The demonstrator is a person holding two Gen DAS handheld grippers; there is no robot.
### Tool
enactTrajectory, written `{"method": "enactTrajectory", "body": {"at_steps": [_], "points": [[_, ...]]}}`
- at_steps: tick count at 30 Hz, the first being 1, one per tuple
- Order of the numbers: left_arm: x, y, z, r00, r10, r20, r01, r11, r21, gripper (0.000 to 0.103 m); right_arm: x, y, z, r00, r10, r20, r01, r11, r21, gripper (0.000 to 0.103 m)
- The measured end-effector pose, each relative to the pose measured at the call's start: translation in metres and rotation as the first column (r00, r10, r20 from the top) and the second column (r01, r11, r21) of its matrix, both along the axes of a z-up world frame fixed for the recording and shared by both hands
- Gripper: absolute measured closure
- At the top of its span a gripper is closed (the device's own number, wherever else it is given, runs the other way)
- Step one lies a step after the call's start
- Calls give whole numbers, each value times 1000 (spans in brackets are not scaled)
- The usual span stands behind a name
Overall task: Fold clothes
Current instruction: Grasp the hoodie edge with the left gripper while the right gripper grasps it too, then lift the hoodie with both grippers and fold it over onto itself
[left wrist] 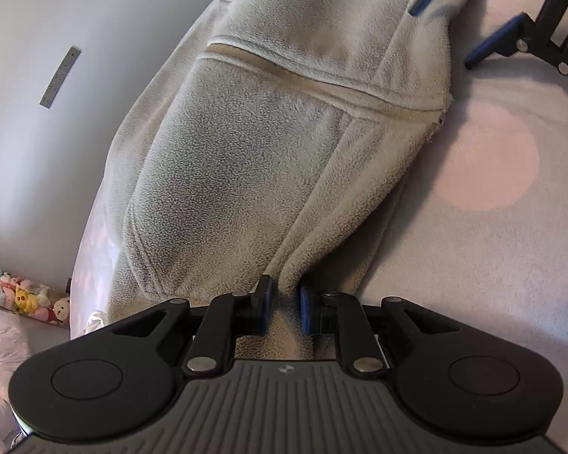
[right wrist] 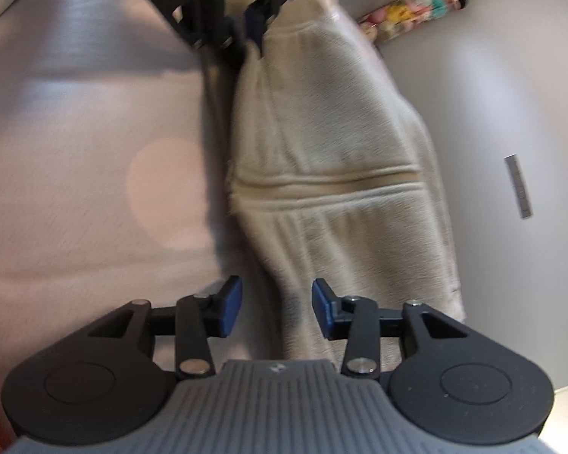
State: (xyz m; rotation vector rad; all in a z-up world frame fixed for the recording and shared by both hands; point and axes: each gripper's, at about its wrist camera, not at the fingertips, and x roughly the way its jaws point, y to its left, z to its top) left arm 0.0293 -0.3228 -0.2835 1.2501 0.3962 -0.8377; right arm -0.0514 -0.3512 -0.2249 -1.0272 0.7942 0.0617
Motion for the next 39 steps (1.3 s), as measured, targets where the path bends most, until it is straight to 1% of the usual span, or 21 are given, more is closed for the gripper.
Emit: {"method": "enactTrajectory", "body": {"at_steps": [3,6,8,10,11,12,13,15,17,18,20,25,27,29,30,31,32,34,36,38,39], "points": [[2,1,-1,1000,5,-12,-5,1000,-6,89,0,5,-4,1000,-2,-17,2,1000,-27,58],[5,0,-1,1000,1,-10,-1,1000,-6,89,6,6,-13,1000,-7,-2,7,996,-89,58],[6,-1,-2,1000,-7,2,7,1000,-1,89,10,4,-17,1000,-22,18,24,992,-126,63],[1,-1,-3,999,-32,34,32,999,7,87,14,2,-18,999,-43,32,47,989,-139,84],[-3,0,-4,997,-52,56,52,999,11,84,14,2,-16,998,-45,46,51,989,-136,85],[-7,0,-4,994,-72,78,71,997,16,74,12,2,-12,997,-47,69,55,990,-126,89],[-14,2,-3,987,-113,111,112,994,10,54,10,2,-8,994,-49,93,60,991,-116,89],[-34,8,-1,962,-208,178,213,977,-6,36,7,0,5,986,-69,154,80,995,-66,89],[-51,13,-5,932,-288,219,292,956,14,36,4,-1,17,972,-85,218,94,995,-35,89],[-53,13,-10,927,-302,222,299,953,45,35,2,-1,22,965,-90,247,99,995,-23,89],[-56,12,-21,917,-328,227,311,944,109,35,-1,-3,28,953,-101,284,106,994,-3,89],[-46,9,-22,942,-249,225,228,967,116,35,-6,-5,36,938,-125,324,121,992,32,89],[-42,8,-23,950,-217,224,194,974,119,36,-7,-5,37,940,-125,319,120,992,35,89],[-38,7,-23,957,-184,224,160,980,121,50,-9,-4,37,942,-122,312,118,992,33,89],[-36,6,-23,960,-168,224,143,982,123,64,-8,-4,37,944,-119,307,115,993,32,89],[-34,6,-23,963,-152,223,126,984,124,71,-7,-3,38,946,-115,303,111,993,31,89],[-32,5,-24,965,-135,223,109,986,125,73,-8,-3,38,948,-112,298,108,994,30,89],[-29,7,-17,974,-106,200,89,992,88,81,-10,-1,38,953,-108,282,104,994,28,89],[-26,9,-10,981,-77,176,69,996,50,84,-10,0,34,963,-87,254,84,996,21,87],[-23,11,-4,987,-49,150,47,999,13,86,-11,2,31,972,-65,226,64,998,13,81],[-21,12,0,990,-35,137,36,999,-5,87,-12,5,27,976,-39,212,42,999,-6,71]]}}
